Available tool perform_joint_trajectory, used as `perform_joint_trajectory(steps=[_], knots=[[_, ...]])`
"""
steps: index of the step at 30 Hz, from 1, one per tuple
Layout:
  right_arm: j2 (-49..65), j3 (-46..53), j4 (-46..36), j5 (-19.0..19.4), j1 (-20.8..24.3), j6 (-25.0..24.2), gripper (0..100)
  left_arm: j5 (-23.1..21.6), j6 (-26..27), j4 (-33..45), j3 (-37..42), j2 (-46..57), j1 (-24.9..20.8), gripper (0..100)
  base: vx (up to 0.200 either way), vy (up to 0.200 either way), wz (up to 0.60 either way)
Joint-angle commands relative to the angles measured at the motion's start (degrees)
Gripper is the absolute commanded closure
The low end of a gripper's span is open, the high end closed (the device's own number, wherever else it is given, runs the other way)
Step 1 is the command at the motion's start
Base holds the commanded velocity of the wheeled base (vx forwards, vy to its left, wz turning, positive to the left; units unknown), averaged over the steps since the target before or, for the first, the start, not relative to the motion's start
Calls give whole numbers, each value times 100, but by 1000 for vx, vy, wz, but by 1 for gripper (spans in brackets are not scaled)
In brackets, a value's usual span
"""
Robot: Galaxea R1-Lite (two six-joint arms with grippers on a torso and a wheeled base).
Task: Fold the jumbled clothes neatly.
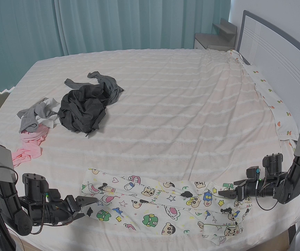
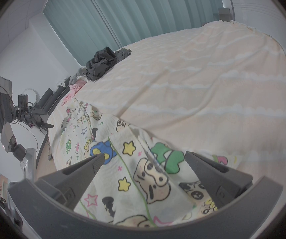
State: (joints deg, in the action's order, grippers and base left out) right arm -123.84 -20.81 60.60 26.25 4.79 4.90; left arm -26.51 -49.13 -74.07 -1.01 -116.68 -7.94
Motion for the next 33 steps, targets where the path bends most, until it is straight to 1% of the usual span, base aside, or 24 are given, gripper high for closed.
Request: perform_joint_trajectory(steps=[1,4,11,18,19,28,33], knots=[[1,235,22,47,-66,64,0,6,0,-2,66,-57,-6,0,0,0,0],[1,323,40,74,-48,64,0,6,0,-2,66,-57,-6,0,0,0,0],[-52,437,40,285,-48,37,0,32,9,7,66,-66,-33,0,0,0,0],[-131,420,31,302,-31,46,0,32,9,7,66,-66,-33,0,0,0,0],[-149,402,31,293,-31,37,100,32,9,7,66,-66,-33,0,0,0,0],[-114,429,57,293,-22,64,100,32,9,7,66,-66,-33,0,0,0,0],[9,508,259,293,-4,125,100,32,9,7,66,-66,-33,0,0,0,0]])
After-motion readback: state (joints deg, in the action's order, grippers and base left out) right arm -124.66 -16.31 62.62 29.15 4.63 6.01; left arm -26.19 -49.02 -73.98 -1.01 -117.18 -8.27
